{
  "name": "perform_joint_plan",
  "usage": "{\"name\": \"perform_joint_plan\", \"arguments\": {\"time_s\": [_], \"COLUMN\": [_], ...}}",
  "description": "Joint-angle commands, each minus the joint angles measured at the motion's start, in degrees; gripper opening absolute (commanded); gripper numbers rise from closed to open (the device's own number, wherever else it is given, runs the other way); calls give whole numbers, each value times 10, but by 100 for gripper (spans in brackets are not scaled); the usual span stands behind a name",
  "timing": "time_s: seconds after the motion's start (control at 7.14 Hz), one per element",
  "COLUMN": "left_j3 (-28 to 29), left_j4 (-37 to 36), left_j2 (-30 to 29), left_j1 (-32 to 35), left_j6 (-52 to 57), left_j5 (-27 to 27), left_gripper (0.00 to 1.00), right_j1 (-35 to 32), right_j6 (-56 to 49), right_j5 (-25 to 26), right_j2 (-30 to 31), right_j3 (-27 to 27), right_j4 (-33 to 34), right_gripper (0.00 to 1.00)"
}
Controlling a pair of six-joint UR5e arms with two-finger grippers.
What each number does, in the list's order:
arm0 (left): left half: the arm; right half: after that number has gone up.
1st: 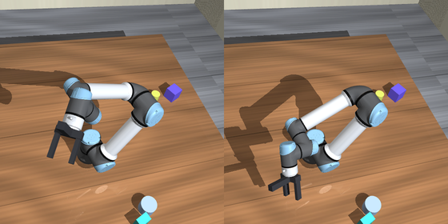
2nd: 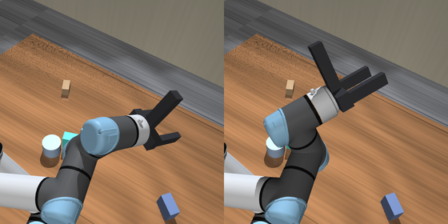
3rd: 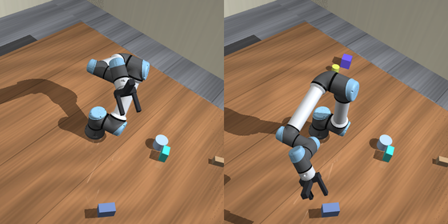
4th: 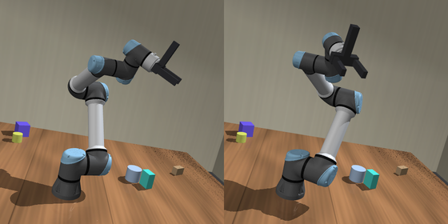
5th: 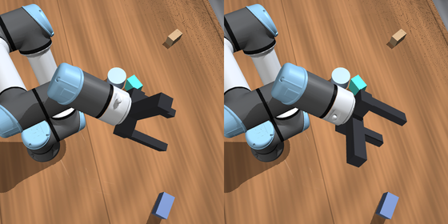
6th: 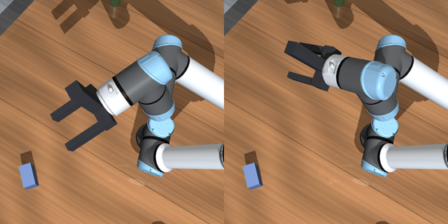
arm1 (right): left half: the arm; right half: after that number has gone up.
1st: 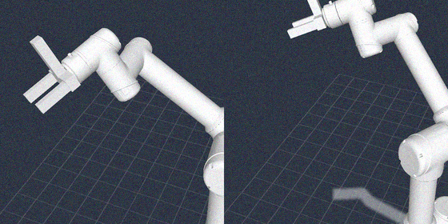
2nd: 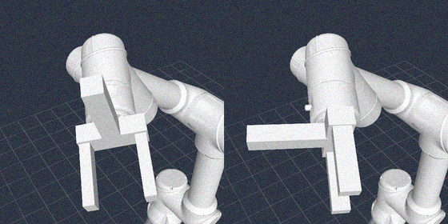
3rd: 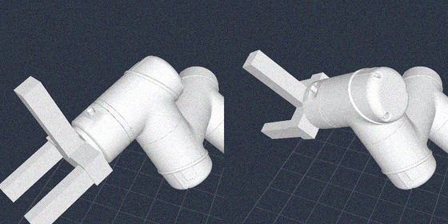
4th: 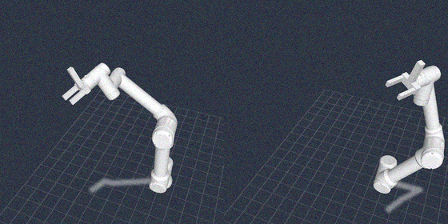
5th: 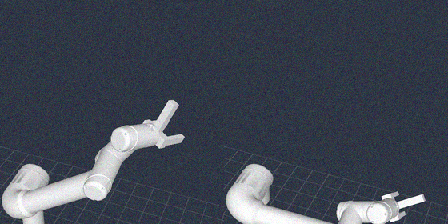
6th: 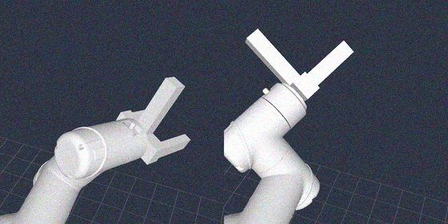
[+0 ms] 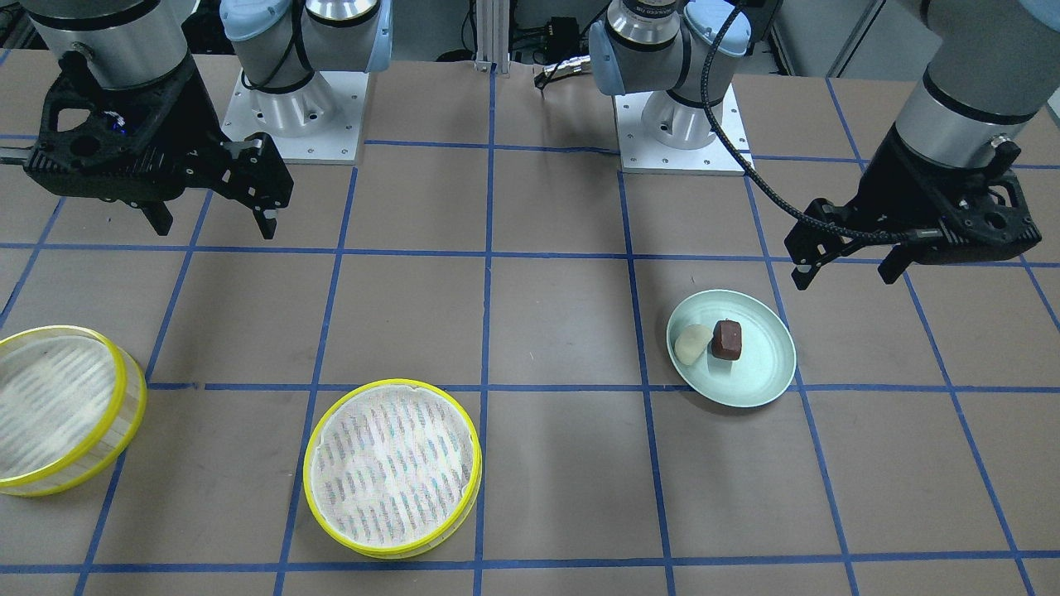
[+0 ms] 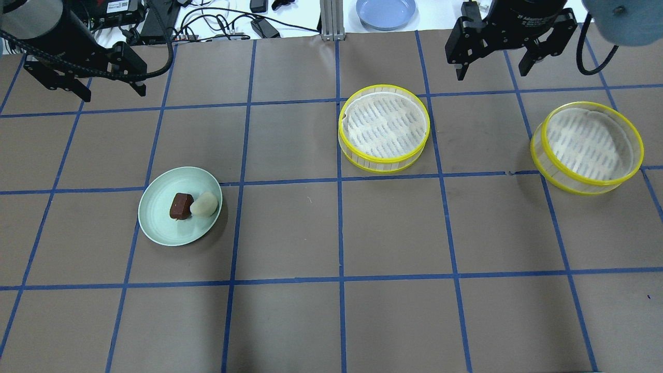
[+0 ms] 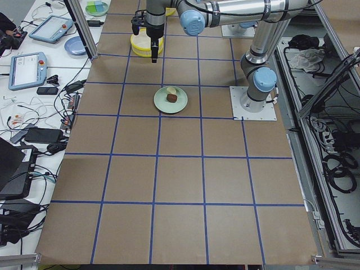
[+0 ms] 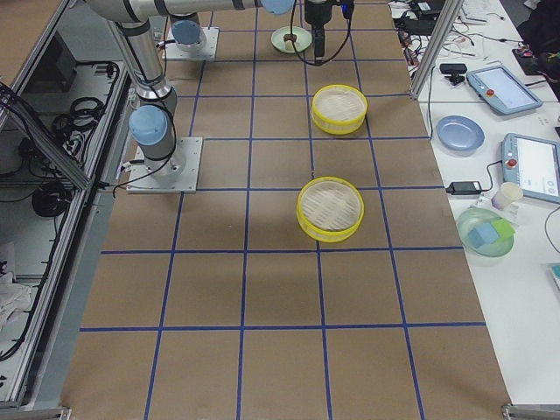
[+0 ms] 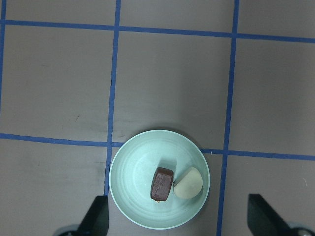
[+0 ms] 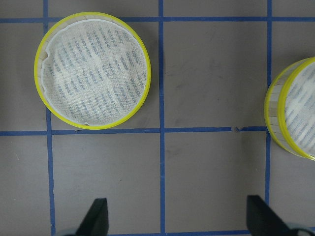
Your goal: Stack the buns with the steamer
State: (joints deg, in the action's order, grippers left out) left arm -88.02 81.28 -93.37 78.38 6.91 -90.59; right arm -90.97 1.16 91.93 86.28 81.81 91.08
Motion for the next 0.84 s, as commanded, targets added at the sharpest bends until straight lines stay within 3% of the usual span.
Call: {"name": "perform_joint_plan", "arguments": {"time_s": [0.0, 0.28, 0.42, 0.7], "left_j3": [-4, -17, -56, -130], "left_j4": [-4, -3, -7, -66], "left_j2": [-1, -20, -23, -40], "left_j1": [-6, -9, -10, -10], "left_j6": [2, 9, 49, 85], "left_j5": [1, 4, 6, 37], "left_gripper": [100, 100, 100, 100], "right_j1": [0, 4, 37, 174], "right_j6": [-3, -32, -109, -229], "right_j5": [0, 0, 9, 4], "right_j2": [1, -2, -5, -11], "right_j3": [0, 0, 0, 0], "right_j4": [2, 15, 28, 23], "right_gripper": [100, 100, 100, 100]}}
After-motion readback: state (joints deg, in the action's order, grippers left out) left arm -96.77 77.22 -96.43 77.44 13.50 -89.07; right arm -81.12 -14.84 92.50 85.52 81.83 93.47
